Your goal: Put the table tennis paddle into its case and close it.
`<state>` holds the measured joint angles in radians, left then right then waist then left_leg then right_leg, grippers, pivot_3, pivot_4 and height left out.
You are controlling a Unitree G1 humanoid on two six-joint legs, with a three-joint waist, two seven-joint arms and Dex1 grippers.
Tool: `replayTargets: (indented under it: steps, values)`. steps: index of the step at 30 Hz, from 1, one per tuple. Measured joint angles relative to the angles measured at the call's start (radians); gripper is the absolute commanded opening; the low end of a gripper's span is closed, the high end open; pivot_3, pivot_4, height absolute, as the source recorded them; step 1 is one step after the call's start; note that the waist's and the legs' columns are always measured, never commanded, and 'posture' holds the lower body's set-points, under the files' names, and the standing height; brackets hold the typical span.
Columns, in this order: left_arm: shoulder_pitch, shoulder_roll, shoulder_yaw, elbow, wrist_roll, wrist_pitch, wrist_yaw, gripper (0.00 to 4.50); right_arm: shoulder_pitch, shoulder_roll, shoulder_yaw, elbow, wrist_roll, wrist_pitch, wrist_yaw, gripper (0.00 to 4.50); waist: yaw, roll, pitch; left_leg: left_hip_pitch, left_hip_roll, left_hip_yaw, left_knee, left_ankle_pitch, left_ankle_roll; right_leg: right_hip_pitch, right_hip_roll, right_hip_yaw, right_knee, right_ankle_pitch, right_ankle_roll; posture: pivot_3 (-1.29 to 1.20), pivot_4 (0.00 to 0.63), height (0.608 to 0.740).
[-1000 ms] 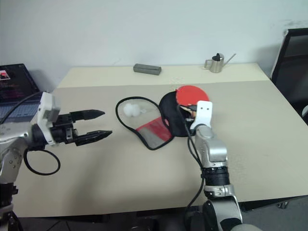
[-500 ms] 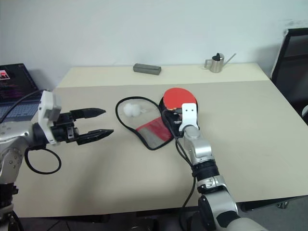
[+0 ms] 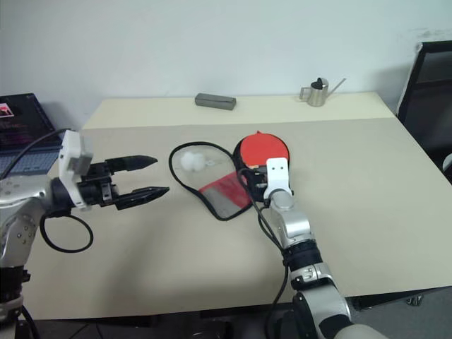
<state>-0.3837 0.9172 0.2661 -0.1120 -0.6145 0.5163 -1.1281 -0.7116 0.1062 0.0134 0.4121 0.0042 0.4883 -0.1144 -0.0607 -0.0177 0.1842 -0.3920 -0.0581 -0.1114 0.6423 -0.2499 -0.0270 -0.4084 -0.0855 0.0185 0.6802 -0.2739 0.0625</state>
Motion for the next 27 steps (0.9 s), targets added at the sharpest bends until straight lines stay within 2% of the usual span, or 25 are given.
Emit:
replayTargets:
  steps: [7, 14, 16, 17, 21, 27]
  values:
    - [-0.003, 0.0, -0.002, 0.0, 0.0, 0.0, 0.001, 4.5, 0.002, 0.002, 0.0, -0.004, -0.001, 0.005, 0.002, 1.26, 0.0, 0.0, 0.0, 0.0, 0.0, 0.0, 0.0, 0.0, 0.0, 0.0, 0.0, 0.0, 0.0, 0.0, 0.0, 0.0, 0.15, 0.74]
    - [-0.013, -0.001, -0.006, 0.001, 0.001, 0.0, 0.001, 4.5, 0.002, 0.012, -0.011, -0.015, 0.021, 0.017, -0.003, 3.51, 0.0, 0.0, 0.0, 0.0, 0.0, 0.0, 0.0, 0.0, 0.0, 0.0, 0.0, 0.0, 0.0, 0.0, 0.0, 0.0, 0.15, 0.74]
    - [-0.016, -0.002, -0.007, 0.001, 0.001, 0.0, 0.001, 4.5, 0.002, 0.012, -0.02, -0.026, 0.026, 0.027, -0.012, 4.3, 0.0, 0.0, 0.0, 0.0, 0.0, 0.0, 0.0, 0.0, 0.0, 0.0, 0.0, 0.0, 0.0, 0.0, 0.0, 0.0, 0.15, 0.74]
    - [-0.016, -0.002, -0.008, 0.001, 0.002, 0.0, 0.001, 4.5, 0.002, 0.012, -0.025, -0.03, 0.027, 0.03, -0.017, 4.49, 0.0, 0.0, 0.0, 0.0, 0.0, 0.0, 0.0, 0.0, 0.0, 0.0, 0.0, 0.0, 0.0, 0.0, 0.0, 0.0, 0.15, 0.74]
    - [-0.017, -0.006, -0.023, 0.001, 0.002, 0.0, 0.004, 4.5, 0.007, 0.013, -0.027, -0.108, 0.042, 0.066, -0.02, 4.49, 0.0, 0.0, 0.0, 0.0, 0.0, 0.0, 0.0, 0.0, 0.0, 0.0, 0.0, 0.0, 0.0, 0.0, 0.0, 0.0, 0.15, 0.74]
    - [-0.018, -0.017, -0.023, 0.007, 0.007, -0.007, 0.018, 4.5, 0.048, 0.014, -0.017, -0.369, 0.109, 0.185, 0.046, 4.49, 0.001, 0.0, 0.0, 0.0, 0.0, 0.0, 0.0, 0.0, 0.0, 0.0, 0.0, 0.0, 0.0, 0.0, 0.0, 0.0, 0.15, 0.74]
